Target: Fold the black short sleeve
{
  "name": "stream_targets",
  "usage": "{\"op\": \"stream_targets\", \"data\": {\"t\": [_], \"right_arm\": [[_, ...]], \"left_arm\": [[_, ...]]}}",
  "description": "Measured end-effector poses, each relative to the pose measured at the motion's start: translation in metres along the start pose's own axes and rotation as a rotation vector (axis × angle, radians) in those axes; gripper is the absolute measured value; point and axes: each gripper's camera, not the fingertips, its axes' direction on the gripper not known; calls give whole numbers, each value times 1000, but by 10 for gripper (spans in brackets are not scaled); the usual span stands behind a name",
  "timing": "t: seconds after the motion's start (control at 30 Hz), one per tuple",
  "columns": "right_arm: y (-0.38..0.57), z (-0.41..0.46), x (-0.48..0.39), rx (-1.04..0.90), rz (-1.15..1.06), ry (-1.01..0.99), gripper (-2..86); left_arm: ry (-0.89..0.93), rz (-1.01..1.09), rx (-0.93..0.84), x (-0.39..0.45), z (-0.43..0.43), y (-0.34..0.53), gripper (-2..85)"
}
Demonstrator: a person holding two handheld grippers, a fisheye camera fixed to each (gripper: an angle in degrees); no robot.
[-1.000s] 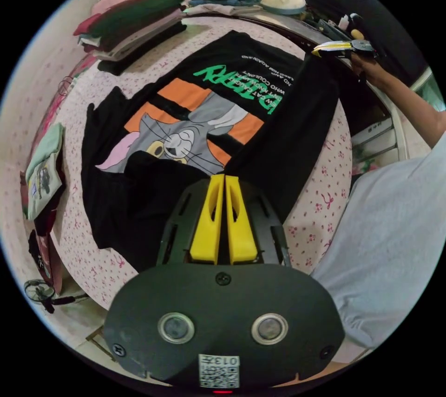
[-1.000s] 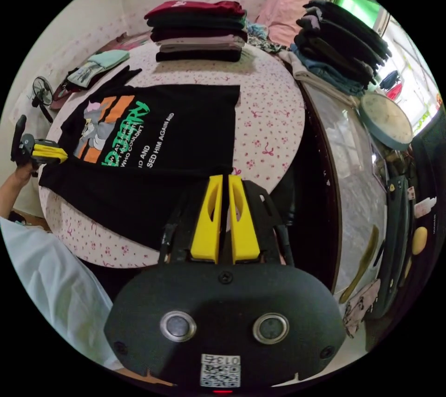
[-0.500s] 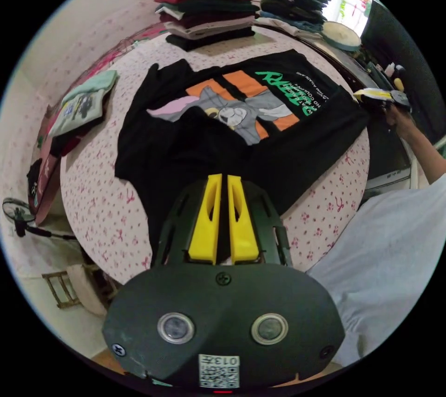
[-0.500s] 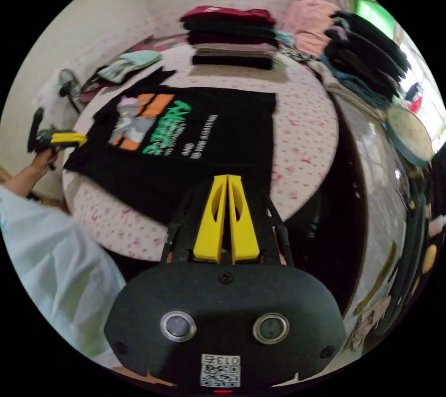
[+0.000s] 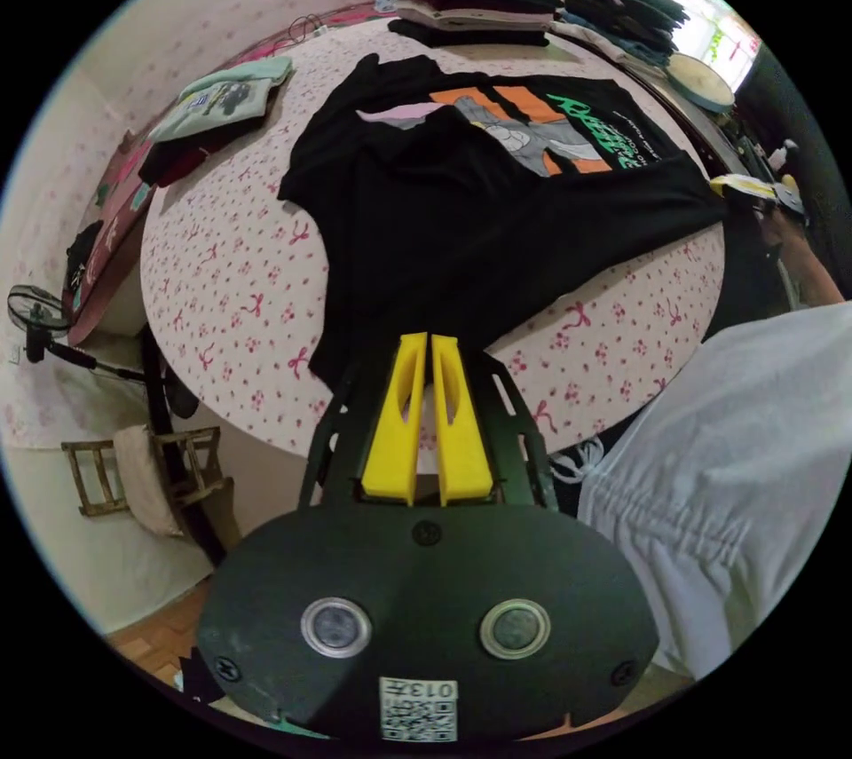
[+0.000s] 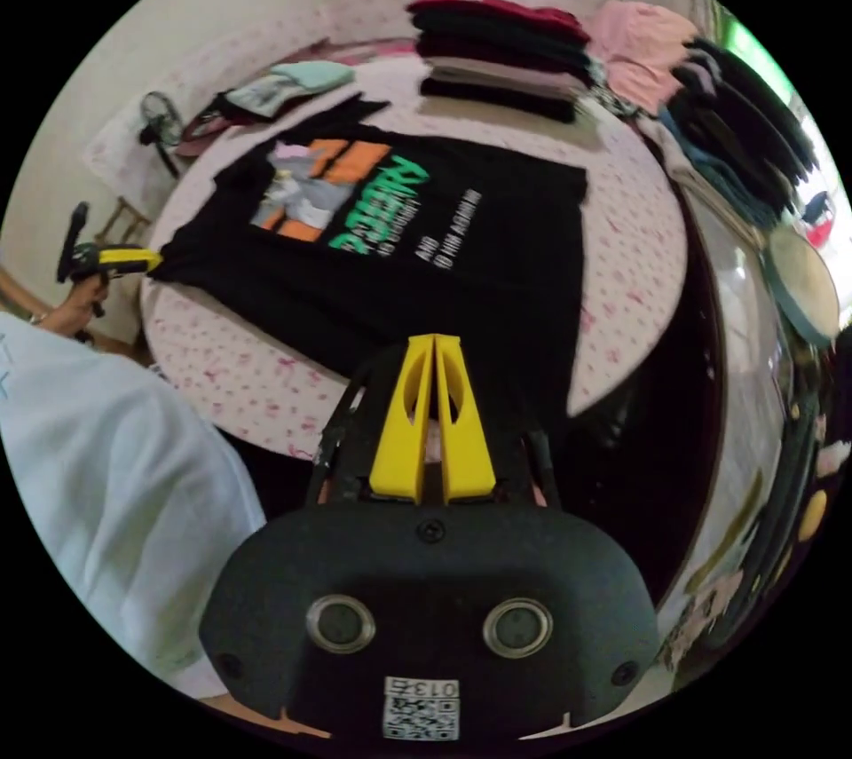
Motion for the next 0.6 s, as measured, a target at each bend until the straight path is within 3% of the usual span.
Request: {"op": "stream_targets", "data": {"t": [0.1,0.23,0.37,0.6], "right_arm": [[-27,22,-61,-8,-171,-122,1],[-44,49,-115,-63,-301,-97,-1],[-29,63,-118,-169,-361,-70,-1],[-6,30,-95,-81,-317,-88,0]], "left_arm": [[42,108,39,40,9,-21,2],[30,258,43,84,23,-39,0],[13,375,8,102,42,-34,-2],[50,373,52,106,38,-35,-3]]}}
